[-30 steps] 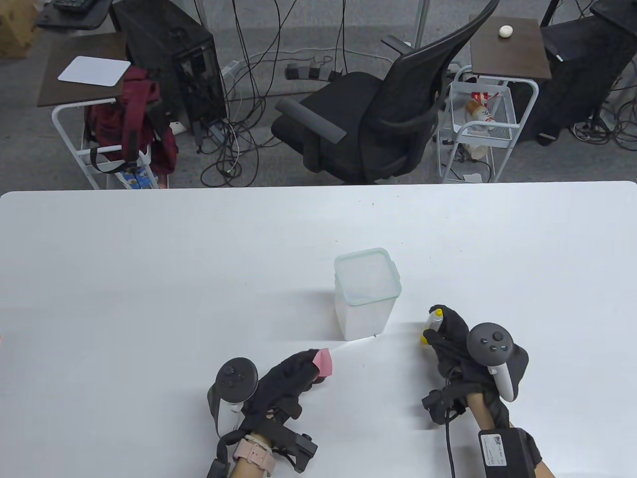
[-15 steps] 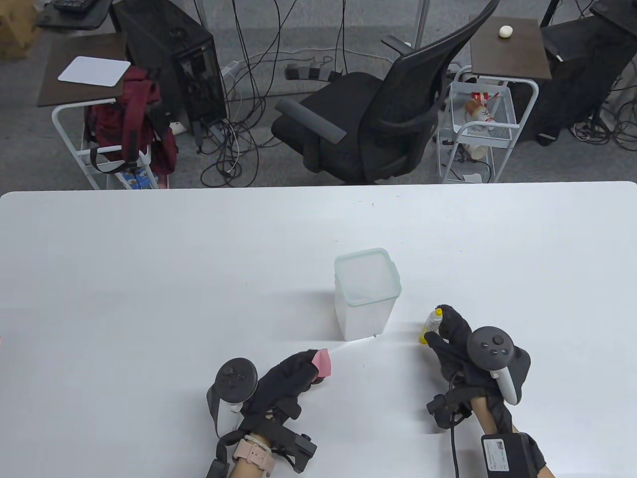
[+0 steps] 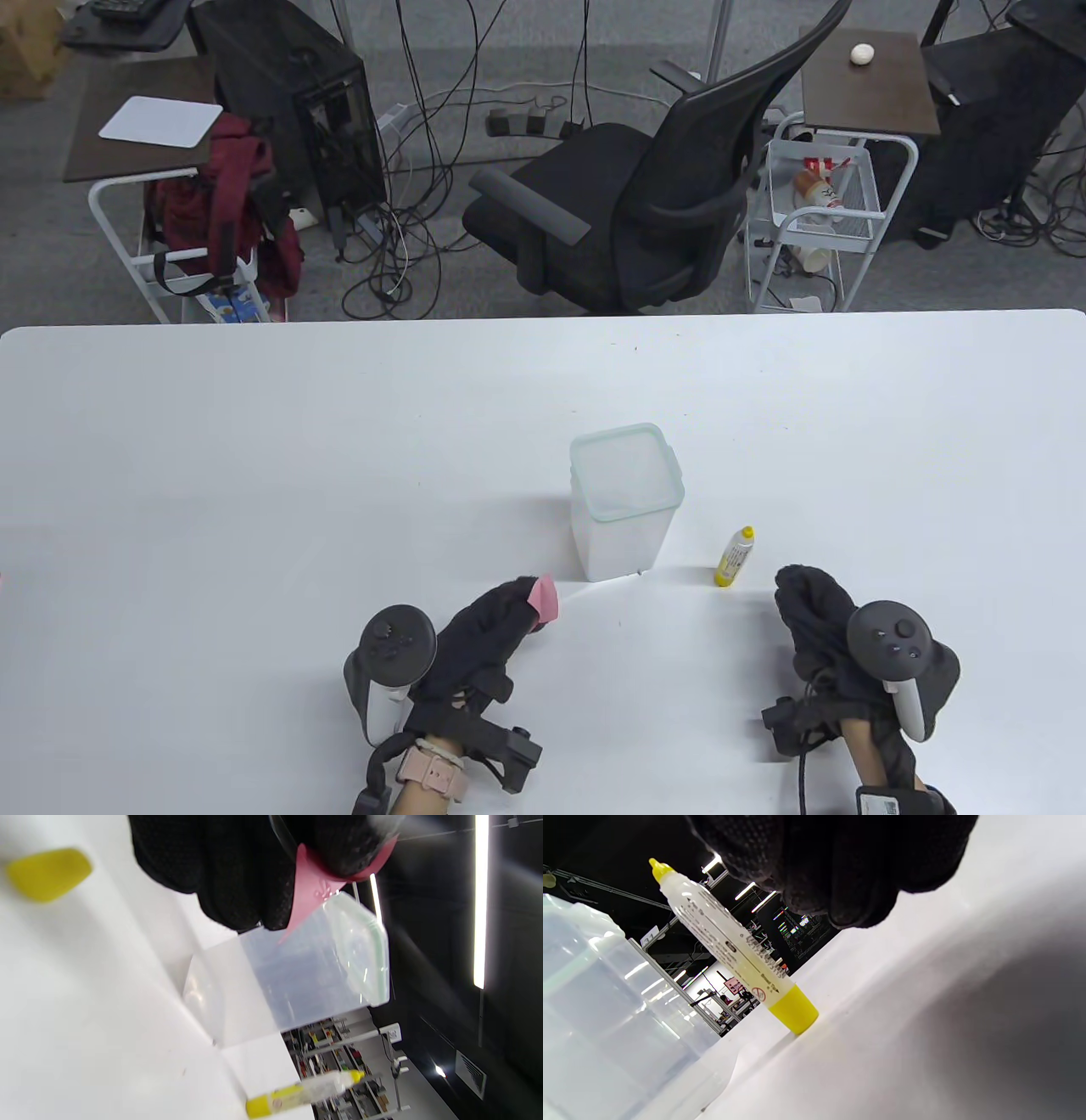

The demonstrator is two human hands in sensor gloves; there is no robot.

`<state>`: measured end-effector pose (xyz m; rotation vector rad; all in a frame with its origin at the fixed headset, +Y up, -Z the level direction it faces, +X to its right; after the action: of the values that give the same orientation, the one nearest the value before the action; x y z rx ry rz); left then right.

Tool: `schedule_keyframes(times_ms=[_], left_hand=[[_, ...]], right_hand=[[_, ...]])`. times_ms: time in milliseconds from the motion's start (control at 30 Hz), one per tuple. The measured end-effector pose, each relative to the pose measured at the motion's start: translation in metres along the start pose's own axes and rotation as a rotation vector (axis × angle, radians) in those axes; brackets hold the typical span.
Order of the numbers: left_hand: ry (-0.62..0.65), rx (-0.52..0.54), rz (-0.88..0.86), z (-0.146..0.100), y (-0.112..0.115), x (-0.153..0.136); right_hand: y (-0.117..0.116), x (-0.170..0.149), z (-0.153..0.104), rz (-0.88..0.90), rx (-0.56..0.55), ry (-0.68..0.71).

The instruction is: Squeeze liquid glue on card and attach to container

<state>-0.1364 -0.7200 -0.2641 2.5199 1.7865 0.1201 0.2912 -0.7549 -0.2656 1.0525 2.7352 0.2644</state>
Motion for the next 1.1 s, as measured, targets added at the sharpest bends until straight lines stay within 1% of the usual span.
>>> schedule_keyframes(times_ms=[33, 100, 167, 200, 233, 267, 300, 400, 467, 533, 600, 700, 767, 933, 1100], left_hand=[[0.010, 0.022, 0.031, 0.002, -0.003, 0.009], [0.055, 0.048, 0.143, 0.008, -0.005, 0.039], [0.095, 0.066, 0.287, 0.016, -0.003, 0.073], [0.097, 0.067, 0.340, 0.019, -0.001, 0.084], [0.146, 0.090, 0.428, 0.024, 0.004, 0.103], [0.163, 0.100, 0.477, 0.028, 0.008, 0.114], [0.184, 0.113, 0.554, 0.033, 0.015, 0.130], [0.238, 0.116, 0.708, 0.050, 0.033, 0.156], [0.263, 0.119, 0.864, 0.068, 0.049, 0.168], [0.282, 0.124, 0.990, 0.081, 0.061, 0.172], [0.267, 0.114, 1.071, 0.091, 0.071, 0.169], [0.252, 0.090, 1.153, 0.101, 0.082, 0.161], [0.248, 0.083, 1.197, 0.105, 0.084, 0.158], [0.264, 0.021, 1.202, 0.106, 0.085, 0.152], [0.286, 0.002, 1.211, 0.104, 0.085, 0.146]], right_hand=[[0.001, 0.000, 0.000, 0.009, -0.005, 0.000], [0.004, 0.000, -0.001, 0.040, -0.013, 0.000], [0.006, 0.001, -0.002, 0.060, -0.015, 0.003], [0.006, 0.001, -0.002, 0.064, -0.015, 0.005], [0.006, 0.001, -0.002, 0.068, -0.014, 0.009], [0.006, 0.001, -0.002, 0.068, -0.013, 0.012], [0.006, 0.001, -0.002, 0.069, -0.011, 0.015], [0.006, 0.001, -0.002, 0.071, -0.004, 0.018], [0.006, 0.000, -0.001, 0.074, -0.003, 0.016], [0.008, -0.002, -0.001, 0.080, -0.003, 0.012], [0.009, -0.005, 0.000, 0.086, -0.006, 0.004], [0.011, -0.008, 0.001, 0.097, -0.006, -0.007], [0.011, -0.010, 0.002, 0.100, -0.004, -0.012], [0.010, -0.010, 0.003, 0.106, 0.001, -0.019], [0.006, -0.008, 0.003, 0.101, 0.008, -0.022]])
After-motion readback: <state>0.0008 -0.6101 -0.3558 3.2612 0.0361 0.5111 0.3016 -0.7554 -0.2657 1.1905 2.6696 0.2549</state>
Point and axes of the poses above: the tracker on the back of each hand, its own x axis roughly to the thumb side, its own z axis roughly from the wrist to the fingertips, y = z × x, the point moved 3 cm from there along z, roughly from the wrist to the fingertips, and after that the axes turned 4 degrees about -z, right-handed, at the moved point
